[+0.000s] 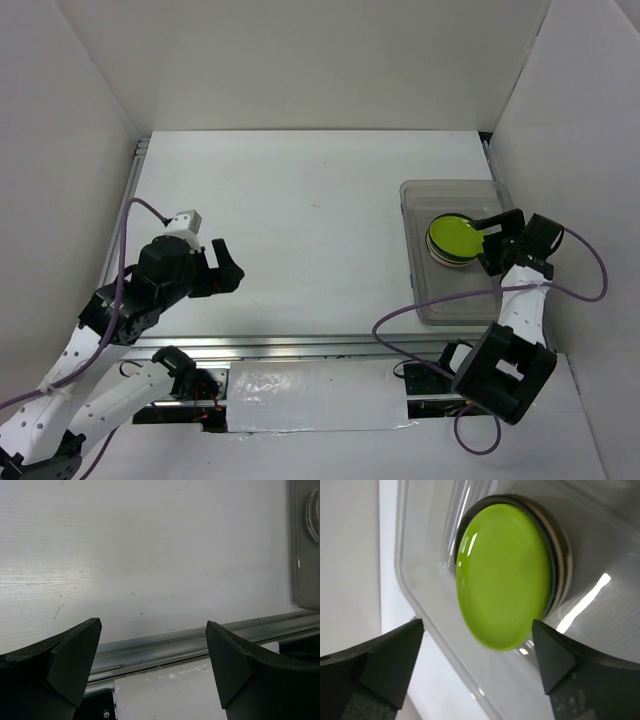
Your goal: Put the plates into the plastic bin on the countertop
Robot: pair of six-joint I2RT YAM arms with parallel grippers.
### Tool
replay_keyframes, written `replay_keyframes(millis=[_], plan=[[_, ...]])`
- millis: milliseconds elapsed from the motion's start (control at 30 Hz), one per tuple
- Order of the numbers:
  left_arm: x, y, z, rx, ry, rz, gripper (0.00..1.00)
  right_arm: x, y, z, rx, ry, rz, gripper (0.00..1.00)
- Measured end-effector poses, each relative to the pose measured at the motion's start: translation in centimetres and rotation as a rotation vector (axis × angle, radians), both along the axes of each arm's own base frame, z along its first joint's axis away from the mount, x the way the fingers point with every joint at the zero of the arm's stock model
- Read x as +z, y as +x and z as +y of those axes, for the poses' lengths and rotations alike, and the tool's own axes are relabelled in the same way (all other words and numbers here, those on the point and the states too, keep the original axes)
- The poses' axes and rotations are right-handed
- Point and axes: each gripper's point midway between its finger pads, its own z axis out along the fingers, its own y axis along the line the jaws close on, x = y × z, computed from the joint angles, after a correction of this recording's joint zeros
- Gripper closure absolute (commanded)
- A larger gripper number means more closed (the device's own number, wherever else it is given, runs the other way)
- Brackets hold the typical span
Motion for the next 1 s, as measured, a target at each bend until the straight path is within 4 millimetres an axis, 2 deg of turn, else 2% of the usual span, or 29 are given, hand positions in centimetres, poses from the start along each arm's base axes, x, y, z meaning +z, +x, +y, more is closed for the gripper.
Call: replay_keyframes(millis=[100, 300, 400, 500, 567, 667, 733, 800, 867, 900, 1000], plan=[[0.2, -0.1, 0.1, 0.001, -0.004, -0.007, 0.01, 0.6, 0.0, 1.1, 0.030, -0.020, 0.002, 0.00], [-0.1, -0.1, 0.5, 0.022, 0.013, 0.003, 0.01, 3.5, -1.1, 3.4, 0.074, -0.089, -0.043, 0.00], [-0.2, 0.1, 0.6, 0.032, 0.034, 0.024, 0.01, 3.5, -1.5, 4.5, 0.111, -0.110, -0.027, 0.00], [0.4, 0.3, 1.3, 0.055, 0.077, 0.040, 0.01, 5.1, -2.7, 8.2, 0.244, -0.194, -0.045, 0.00], [2.1, 0.8, 2.2, 0.095, 0.123, 0.030, 0.01, 8.3, -3.8, 10.6, 0.331, -0.290, -0.080, 0.00], [6.0, 2.2, 3.6, 0.176, 0.174, -0.033, 0.01, 17.0, -5.3, 13.7, 0.438, -0.437, -0.228, 0.00], [8.4, 2.9, 4.6, 0.237, 0.190, -0.082, 0.01, 23.0, -7.2, 15.4, 0.493, -0.499, -0.354, 0.00], [10.0, 2.8, 5.6, 0.278, 0.204, -0.109, 0.01, 26.7, -9.7, 16.6, 0.553, -0.525, -0.434, 0.00], [11.2, 2.4, 6.4, 0.310, 0.201, -0.127, 0.01, 28.4, -12.4, 16.9, 0.612, -0.524, -0.480, 0.00], [11.8, 2.0, 6.9, 0.327, 0.197, -0.136, 0.01, 28.4, -13.6, 16.6, 0.630, -0.527, -0.481, 0.00], [12.6, 0.6, 8.3, 0.356, 0.193, -0.157, 0.01, 26.3, -15.9, 15.2, 0.670, -0.555, -0.415, 0.00]])
